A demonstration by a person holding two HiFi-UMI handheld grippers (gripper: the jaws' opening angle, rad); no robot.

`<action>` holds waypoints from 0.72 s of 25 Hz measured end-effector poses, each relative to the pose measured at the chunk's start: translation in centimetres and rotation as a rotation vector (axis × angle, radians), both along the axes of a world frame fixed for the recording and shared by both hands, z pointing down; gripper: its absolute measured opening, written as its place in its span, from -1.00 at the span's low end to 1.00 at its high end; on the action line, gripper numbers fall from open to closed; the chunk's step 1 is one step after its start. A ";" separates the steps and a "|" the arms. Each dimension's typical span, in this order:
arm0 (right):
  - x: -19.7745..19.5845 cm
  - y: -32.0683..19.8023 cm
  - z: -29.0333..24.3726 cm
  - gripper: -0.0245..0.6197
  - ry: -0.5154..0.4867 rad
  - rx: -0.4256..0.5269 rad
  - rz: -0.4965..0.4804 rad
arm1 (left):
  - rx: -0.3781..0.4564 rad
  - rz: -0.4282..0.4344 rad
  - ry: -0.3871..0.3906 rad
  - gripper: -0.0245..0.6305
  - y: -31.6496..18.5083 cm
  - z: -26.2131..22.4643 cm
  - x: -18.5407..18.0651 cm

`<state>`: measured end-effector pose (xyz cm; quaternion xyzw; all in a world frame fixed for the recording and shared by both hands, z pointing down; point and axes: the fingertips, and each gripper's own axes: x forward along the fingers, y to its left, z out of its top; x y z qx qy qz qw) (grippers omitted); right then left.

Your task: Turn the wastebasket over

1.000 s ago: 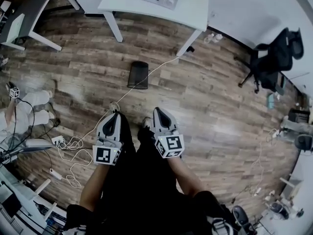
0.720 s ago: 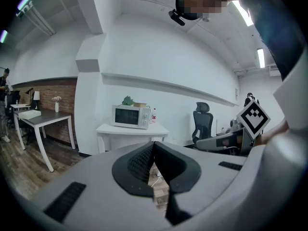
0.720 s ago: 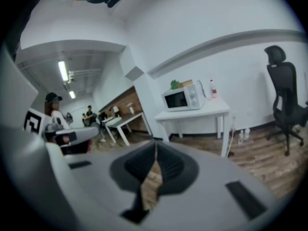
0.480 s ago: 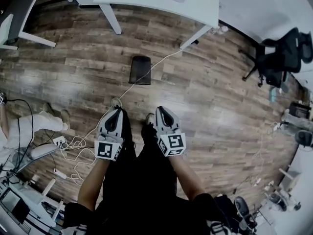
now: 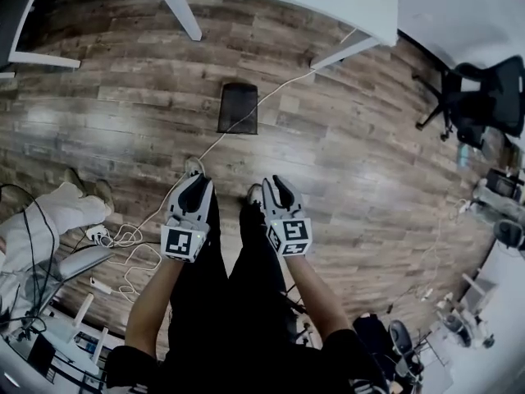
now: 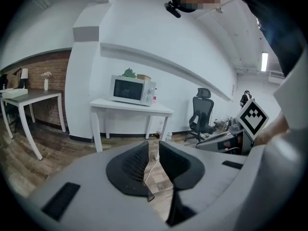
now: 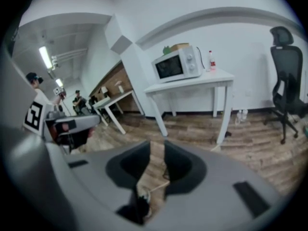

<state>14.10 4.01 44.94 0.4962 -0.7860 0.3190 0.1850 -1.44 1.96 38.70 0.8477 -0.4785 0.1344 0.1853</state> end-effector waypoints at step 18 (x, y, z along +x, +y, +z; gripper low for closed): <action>-0.1 -0.7 23.0 -0.50 0.129 -0.179 -0.015 | -0.163 0.063 -0.129 -0.28 -1.2 21.9 -3.1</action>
